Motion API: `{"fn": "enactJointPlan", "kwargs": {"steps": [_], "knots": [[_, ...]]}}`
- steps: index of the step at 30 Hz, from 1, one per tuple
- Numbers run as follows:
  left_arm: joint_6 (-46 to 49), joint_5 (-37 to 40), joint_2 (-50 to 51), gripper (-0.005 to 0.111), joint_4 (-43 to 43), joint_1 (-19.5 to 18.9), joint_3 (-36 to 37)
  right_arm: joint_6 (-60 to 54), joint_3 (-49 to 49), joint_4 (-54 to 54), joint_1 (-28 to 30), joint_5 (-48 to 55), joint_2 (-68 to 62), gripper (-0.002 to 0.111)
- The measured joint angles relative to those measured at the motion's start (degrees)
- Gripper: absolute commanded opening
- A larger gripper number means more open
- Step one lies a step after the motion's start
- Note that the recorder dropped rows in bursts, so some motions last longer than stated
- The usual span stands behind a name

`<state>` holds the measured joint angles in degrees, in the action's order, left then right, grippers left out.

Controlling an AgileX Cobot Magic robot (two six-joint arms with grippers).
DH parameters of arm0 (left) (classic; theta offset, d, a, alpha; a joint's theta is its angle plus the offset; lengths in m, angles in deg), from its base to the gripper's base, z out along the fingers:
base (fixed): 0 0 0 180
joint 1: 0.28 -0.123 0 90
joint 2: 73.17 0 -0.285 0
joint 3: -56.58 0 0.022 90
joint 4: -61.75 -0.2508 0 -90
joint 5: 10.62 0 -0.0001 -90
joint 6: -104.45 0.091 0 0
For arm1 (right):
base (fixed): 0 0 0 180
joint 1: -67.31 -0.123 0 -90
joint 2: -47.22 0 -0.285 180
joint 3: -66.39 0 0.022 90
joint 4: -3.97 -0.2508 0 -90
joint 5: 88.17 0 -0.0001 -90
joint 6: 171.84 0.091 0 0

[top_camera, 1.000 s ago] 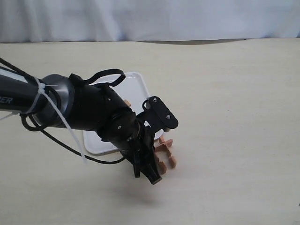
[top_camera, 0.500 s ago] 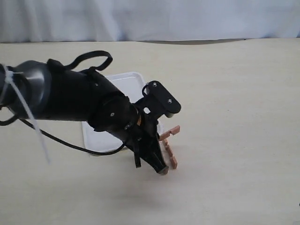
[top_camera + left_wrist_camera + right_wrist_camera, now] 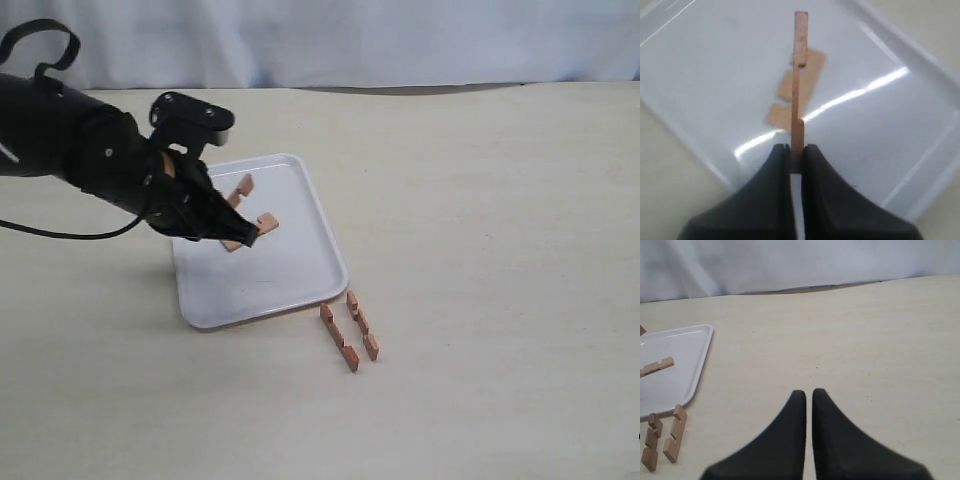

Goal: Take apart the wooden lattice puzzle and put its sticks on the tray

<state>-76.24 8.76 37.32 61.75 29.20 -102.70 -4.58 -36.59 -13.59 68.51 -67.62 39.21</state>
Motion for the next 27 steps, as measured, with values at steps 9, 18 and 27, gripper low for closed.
{"fn": "enactJointPlan", "kwargs": {"steps": [9,18,27], "knots": [[-2.0,-4.0,3.2,0.0,1.9,-5.6,1.4,0.0,0.0,0.0,0.0,0.0,0.0,0.005],[-2.0,-5.9,3.7,0.021,1.9,-5.6,1.4,0.0,0.0,0.0,0.0,0.0,0.0,0.005],[-2.2,-6.1,3.8,0.05,4.7,-5.5,1.4,0.0,0.0,0.0,0.0,0.0,0.0,0.005]]}}
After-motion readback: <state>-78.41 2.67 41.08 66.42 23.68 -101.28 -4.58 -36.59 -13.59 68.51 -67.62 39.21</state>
